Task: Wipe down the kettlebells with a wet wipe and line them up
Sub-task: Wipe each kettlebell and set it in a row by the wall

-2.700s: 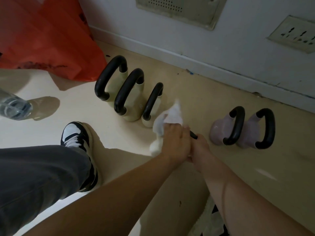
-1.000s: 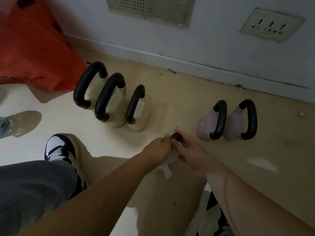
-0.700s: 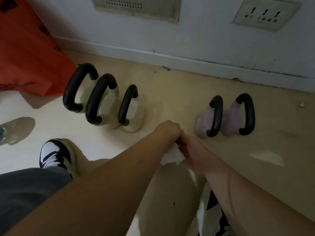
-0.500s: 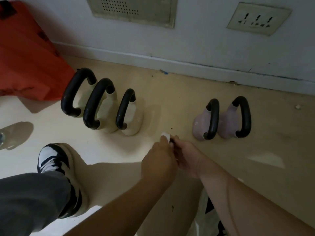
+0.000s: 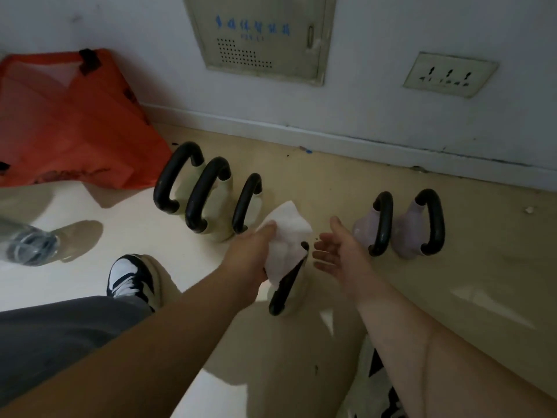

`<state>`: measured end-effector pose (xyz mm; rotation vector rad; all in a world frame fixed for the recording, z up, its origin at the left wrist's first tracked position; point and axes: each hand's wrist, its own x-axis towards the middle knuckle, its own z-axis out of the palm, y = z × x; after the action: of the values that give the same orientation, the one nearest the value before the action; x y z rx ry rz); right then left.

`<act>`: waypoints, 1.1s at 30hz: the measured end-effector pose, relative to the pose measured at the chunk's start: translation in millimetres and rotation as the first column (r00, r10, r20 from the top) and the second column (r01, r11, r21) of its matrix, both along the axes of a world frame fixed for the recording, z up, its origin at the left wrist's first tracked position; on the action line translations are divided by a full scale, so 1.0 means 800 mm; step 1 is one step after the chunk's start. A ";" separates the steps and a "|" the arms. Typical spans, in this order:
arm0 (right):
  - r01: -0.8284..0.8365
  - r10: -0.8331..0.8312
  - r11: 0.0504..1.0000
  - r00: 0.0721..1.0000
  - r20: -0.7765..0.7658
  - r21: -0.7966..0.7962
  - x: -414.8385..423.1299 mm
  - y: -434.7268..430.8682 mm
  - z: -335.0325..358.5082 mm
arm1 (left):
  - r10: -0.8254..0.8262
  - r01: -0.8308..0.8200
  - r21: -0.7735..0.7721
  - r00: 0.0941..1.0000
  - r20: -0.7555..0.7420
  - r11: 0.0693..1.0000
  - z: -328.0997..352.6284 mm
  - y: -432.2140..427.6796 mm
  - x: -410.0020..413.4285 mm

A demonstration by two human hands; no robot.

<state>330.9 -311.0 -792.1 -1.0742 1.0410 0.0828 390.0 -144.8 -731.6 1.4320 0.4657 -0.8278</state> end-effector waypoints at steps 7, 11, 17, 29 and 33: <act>-0.430 0.337 0.832 0.894 0.296 0.351 -0.012 0.000 0.034 | -0.229 0.213 -0.342 0.973 -0.007 0.915 0.016 0.007 -0.010; -0.297 0.250 0.906 0.950 0.184 0.302 -0.010 0.000 0.024 | -0.224 0.220 -0.256 0.974 0.012 0.941 0.000 -0.002 -0.018; -0.055 -0.099 0.830 0.965 -0.244 -0.555 0.012 -0.042 0.006 | -0.380 0.234 0.473 0.893 0.241 0.850 -0.053 0.029 -0.006; -0.549 0.436 0.671 0.836 -0.335 -0.499 0.051 0.070 -0.018 | -0.819 0.713 0.453 0.570 0.070 0.535 -0.138 0.062 -0.009; -0.650 0.555 0.733 0.741 -0.378 -0.198 0.078 0.036 -0.017 | -0.897 0.701 0.595 0.435 0.082 0.394 -0.146 0.065 -0.008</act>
<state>393.1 -282.1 -805.5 -1.7224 0.9364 0.6520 383.5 -92.5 -848.7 2.3203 -0.5080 -1.2098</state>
